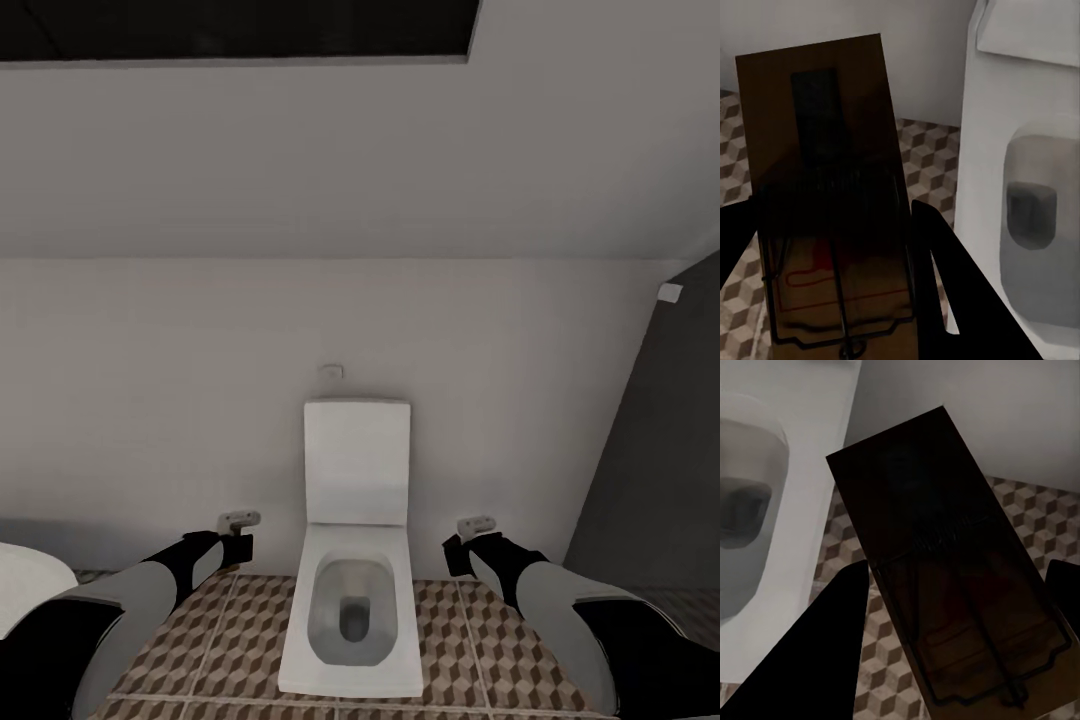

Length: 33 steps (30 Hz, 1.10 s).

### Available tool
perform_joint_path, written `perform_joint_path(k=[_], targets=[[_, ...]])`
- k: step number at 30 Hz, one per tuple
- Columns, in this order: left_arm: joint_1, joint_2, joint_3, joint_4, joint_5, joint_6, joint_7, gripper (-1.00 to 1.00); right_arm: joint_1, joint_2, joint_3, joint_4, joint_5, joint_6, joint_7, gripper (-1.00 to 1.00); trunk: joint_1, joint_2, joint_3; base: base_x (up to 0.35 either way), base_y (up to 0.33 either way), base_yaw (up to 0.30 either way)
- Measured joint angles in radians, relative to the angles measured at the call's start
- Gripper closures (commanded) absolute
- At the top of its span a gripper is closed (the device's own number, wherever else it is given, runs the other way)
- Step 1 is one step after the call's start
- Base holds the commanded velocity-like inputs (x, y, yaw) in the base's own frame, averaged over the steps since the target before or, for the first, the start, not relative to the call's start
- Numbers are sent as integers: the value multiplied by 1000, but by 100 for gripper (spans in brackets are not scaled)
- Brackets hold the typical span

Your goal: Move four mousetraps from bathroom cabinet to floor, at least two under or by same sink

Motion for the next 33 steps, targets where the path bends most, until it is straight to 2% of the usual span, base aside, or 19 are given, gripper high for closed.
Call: perform_joint_path(k=[16, 19, 28, 33], targets=[[0, -10, 1, 0, 0, 1, 0, 100, 0, 0, 0, 0, 2, 2, -4, 100, 0, 0, 0, 0, 0, 0], [0, -10, 1, 0, 0, 1, 0, 100, 0, 0, 0, 0, 1, 2, -4, 100, 11, -21, -9, 0, 0, 0], [0, -10, 1, 0, 1, 2, -1, 100, 0, 0, 0, 0, 1, 2, -4, 100, 12, -21, -9, 0, 0, -1], [0, -10, 1, 1, 1, 2, 0, 100, 0, 0, -1, 0, 0, 3, -6, 100, 11, -21, -8, 0, 0, -148]])
